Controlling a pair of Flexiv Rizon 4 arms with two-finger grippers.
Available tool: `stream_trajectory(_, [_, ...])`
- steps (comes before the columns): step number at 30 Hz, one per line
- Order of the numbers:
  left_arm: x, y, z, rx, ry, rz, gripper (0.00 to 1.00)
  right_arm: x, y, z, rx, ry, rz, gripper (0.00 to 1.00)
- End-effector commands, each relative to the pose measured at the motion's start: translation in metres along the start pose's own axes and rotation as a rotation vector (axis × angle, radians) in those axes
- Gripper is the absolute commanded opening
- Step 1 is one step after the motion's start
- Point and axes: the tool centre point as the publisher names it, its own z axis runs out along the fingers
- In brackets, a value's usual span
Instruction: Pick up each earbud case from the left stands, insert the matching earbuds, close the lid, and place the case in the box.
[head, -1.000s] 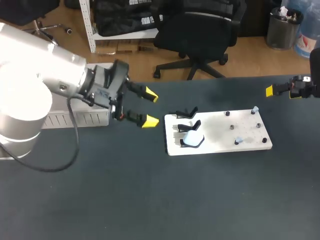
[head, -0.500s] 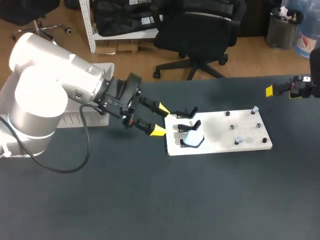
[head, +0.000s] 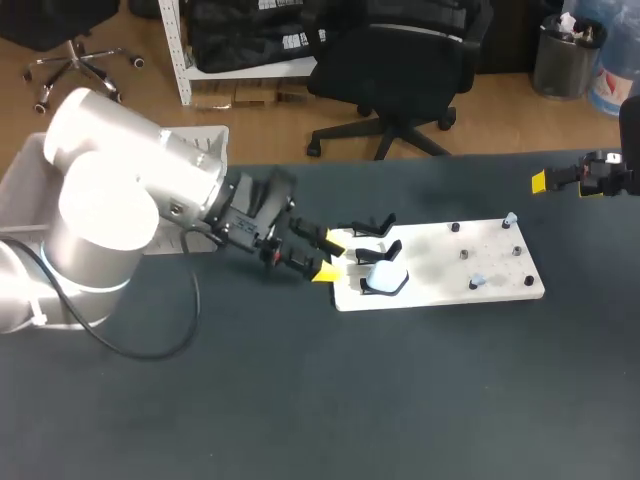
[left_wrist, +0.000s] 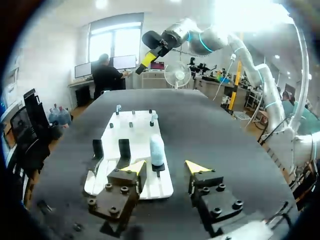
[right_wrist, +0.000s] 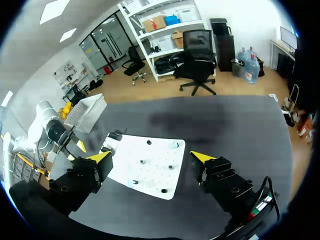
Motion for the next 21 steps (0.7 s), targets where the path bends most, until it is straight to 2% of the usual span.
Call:
stream_trajectory(1, [0.002,0.002,0.01,0.006,-0.009,0.007,0.49,0.0,-0.001,0.0,-0.002,0.001,-0.001,1.0])
stream_trajectory(4, [0.002,0.001,0.016,0.012,-0.012,0.008,0.5,0.0,-0.001,0.0,-0.002,0.001,-0.001,1.0])
stream_trajectory(6, [0.003,0.001,0.021,0.021,-0.016,0.004,0.56,0.0,-0.001,0.0,-0.002,0.001,-0.001,1.0])
stream_trajectory(8, [0.003,0.001,0.025,0.022,-0.018,0.003,0.59,0.0,-0.001,0.0,-0.002,0.001,-0.001,1.0])
stream_trajectory(10, [0.003,0.002,0.029,0.024,-0.019,0.001,0.53,0.0,-0.001,0.0,-0.002,0.001,-0.001,1.0])
stream_trajectory(13, [0.004,0.003,0.035,0.02,-0.018,0.0,0.5,0.0,-0.001,0.0,-0.002,0.001,-0.001,1.0])
stream_trajectory(15, [0.004,0.005,0.038,0.02,-0.017,-0.001,0.53,0.0,-0.001,0.0,-0.002,0.001,-0.001,1.0])
stream_trajectory(21, [0.003,0.008,0.046,0.017,-0.022,-0.015,0.54,0.0,-0.001,0.0,-0.002,0.001,-0.001,1.0])
